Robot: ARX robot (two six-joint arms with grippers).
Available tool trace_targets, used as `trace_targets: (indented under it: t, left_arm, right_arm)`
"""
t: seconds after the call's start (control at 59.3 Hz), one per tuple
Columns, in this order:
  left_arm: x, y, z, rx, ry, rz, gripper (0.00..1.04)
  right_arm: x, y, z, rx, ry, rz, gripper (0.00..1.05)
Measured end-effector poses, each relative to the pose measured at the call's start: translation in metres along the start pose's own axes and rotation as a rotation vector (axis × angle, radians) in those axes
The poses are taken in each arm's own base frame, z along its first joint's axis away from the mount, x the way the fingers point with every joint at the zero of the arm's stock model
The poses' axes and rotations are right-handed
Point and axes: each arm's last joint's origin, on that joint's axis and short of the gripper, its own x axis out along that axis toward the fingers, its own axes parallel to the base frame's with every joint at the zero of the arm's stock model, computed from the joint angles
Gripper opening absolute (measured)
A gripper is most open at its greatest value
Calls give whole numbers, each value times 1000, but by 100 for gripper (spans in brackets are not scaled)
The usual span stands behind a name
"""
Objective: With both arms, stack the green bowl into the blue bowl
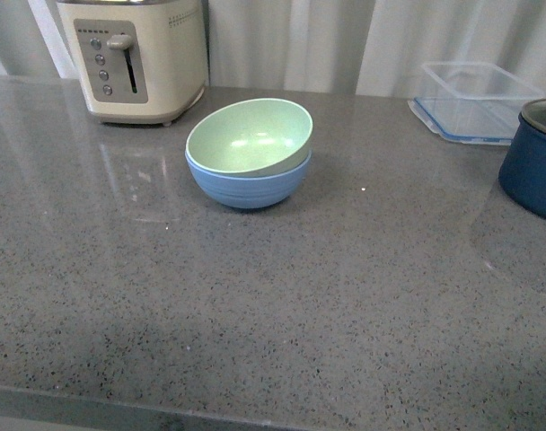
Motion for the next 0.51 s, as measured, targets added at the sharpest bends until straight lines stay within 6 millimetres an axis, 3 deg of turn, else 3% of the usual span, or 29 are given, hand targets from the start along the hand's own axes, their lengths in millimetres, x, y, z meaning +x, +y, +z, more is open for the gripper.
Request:
trace_targets:
  t: [0.101, 0.506]
  left_arm:
    - [0, 0, 0, 0, 0, 0, 98]
    - [0, 0, 0, 0, 0, 0, 98]
  right_arm:
    - [0, 0, 0, 1, 0, 0, 97]
    - [0, 0, 0, 0, 0, 0, 95]
